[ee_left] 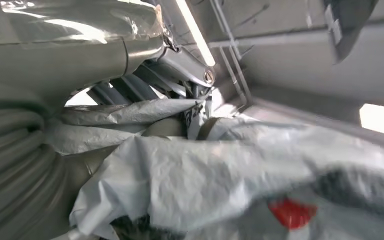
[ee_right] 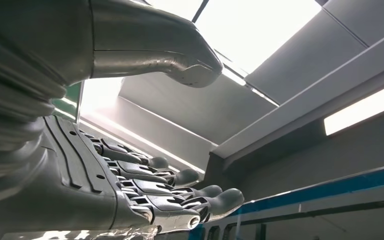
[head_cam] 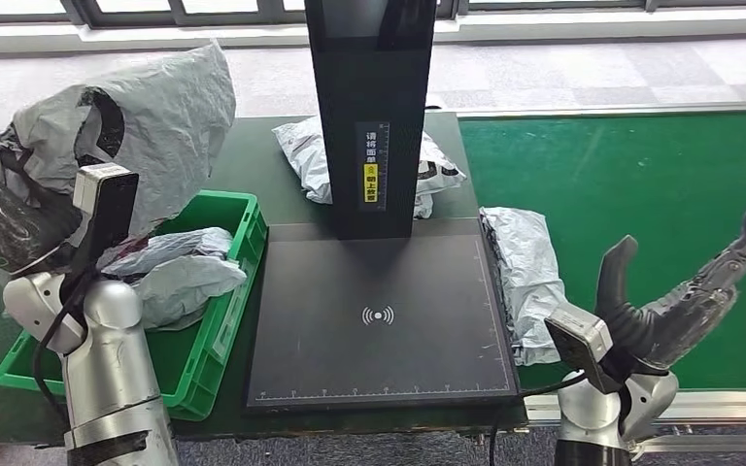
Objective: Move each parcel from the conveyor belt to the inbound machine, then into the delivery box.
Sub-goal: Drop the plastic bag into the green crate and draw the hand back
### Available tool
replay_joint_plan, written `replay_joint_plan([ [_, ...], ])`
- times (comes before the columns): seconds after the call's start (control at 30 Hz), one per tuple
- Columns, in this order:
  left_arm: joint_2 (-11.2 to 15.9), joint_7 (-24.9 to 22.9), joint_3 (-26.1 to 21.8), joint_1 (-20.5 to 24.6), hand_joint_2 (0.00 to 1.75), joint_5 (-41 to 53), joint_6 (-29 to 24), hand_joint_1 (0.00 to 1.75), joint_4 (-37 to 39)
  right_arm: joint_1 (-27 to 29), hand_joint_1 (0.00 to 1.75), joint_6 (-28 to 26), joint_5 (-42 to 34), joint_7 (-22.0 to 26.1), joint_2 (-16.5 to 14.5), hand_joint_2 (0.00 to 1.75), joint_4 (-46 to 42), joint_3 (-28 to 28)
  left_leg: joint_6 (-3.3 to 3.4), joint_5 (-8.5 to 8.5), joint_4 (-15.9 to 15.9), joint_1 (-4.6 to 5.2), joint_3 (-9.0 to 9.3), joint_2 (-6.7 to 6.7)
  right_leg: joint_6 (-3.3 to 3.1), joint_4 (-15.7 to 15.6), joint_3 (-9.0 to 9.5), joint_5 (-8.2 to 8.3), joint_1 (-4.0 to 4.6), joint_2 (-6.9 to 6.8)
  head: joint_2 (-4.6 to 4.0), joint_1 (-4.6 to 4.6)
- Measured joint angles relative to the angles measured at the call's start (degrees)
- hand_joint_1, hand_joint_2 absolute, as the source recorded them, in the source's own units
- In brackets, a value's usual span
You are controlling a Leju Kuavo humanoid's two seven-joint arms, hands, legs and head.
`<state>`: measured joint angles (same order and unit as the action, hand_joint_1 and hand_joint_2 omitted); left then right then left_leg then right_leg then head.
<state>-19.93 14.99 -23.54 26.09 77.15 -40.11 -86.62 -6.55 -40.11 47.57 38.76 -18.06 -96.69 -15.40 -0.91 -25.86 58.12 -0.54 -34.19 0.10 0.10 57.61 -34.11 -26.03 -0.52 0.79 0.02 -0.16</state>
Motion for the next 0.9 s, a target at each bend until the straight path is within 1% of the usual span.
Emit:
replay_joint_plan([
  [0.07, -0.01, -0.22, -1.26, 0.33, 1.75, 0.73, 0.03, 1.75, 1.69, 0.27, 0.0, 0.0, 0.04, -0.16, 0.01, 1.75, 0.0, -0.01, 0.0, 0.0, 0.0, 0.0, -0.01, 0.0, 0.0, 0.0, -0.01, 0.0, 0.01, 0.01, 0.0, 0.01],
  [0.13, -0.02, -1.46, -2.31, 0.98, 1.75, 2.4, 0.02, 1.75, 3.85, 0.39, 0.0, 0.0, 0.16, -0.45, 0.01, 1.75, -0.04, -0.01, 0.0, 0.0, 0.0, 0.0, -0.02, -0.03, 0.0, 0.0, -0.01, -0.01, -0.01, -0.01, 0.0, 0.01],
  [0.2, 0.02, -4.72, -3.07, 1.59, 1.75, 5.57, 0.02, 1.75, 7.42, 0.68, 0.0, 0.0, 0.78, -1.26, 0.01, 1.75, -0.34, -0.01, 0.0, -0.01, 0.0, 0.0, -0.03, -0.08, 0.0, 0.0, 0.0, -0.01, -0.03, -0.06, 0.0, 0.01],
  [0.27, 0.27, -9.47, -3.31, 2.05, 1.75, 8.97, 0.03, 1.75, 11.91, 1.05, 0.0, 0.0, 1.51, -2.21, 0.01, 1.75, -0.93, 0.01, 0.0, -0.01, 0.0, 0.0, -0.04, -0.11, 0.01, -0.01, 0.0, -0.01, -0.04, -0.1, 0.0, 0.01],
  [0.33, 0.92, -14.05, -3.26, 2.55, 1.75, 11.17, 0.03, 1.75, 16.73, 1.18, 0.0, 0.0, 1.5, -2.08, 0.01, 1.75, -1.3, 0.03, 0.0, -0.01, 0.0, 0.01, -0.05, -0.07, 0.0, -0.01, -0.01, -0.01, -0.04, -0.07, 0.0, 0.01],
  [0.4, 1.62, -16.39, -3.21, 2.85, 1.75, 12.07, 0.03, 1.75, 20.81, 1.18, 0.0, 0.0, 1.14, -1.57, 0.01, 1.75, -1.34, 0.02, 0.0, 0.0, 0.0, 0.01, -0.04, -0.04, 0.0, 0.0, -0.02, 0.0, -0.04, -0.04, 0.0, 0.01],
  [0.6, 2.79, -17.14, -3.21, 3.31, 1.75, 12.33, 0.01, 1.75, 27.07, 1.27, 0.0, 0.0, 0.96, -1.51, 0.01, 1.75, -1.36, 0.03, 0.0, 0.0, 0.0, 0.01, -0.05, -0.07, 0.0, 0.0, -0.02, 0.0, -0.03, -0.04, 0.0, 0.01],
  [0.8, 3.32, -17.19, -3.21, 3.82, 1.75, 12.33, -0.01, 1.75, 29.37, 1.28, 0.0, 0.0, 0.96, -1.51, 0.03, 1.75, -1.38, 0.03, 0.0, -0.01, 0.0, 0.01, -0.05, -0.08, 0.0, 0.0, -0.02, -0.01, -0.03, -0.05, 0.0, 0.01],
  [0.9, 3.53, -18.02, -3.17, 3.95, 1.75, 12.42, -0.02, 1.75, 30.07, 1.27, 0.0, 0.0, 1.04, -1.53, 0.03, 1.75, -1.38, 0.04, 0.0, -0.01, 0.0, 0.01, -0.05, -0.08, 0.0, 0.0, -0.02, -0.01, -0.03, -0.05, 0.0, 0.01],
])
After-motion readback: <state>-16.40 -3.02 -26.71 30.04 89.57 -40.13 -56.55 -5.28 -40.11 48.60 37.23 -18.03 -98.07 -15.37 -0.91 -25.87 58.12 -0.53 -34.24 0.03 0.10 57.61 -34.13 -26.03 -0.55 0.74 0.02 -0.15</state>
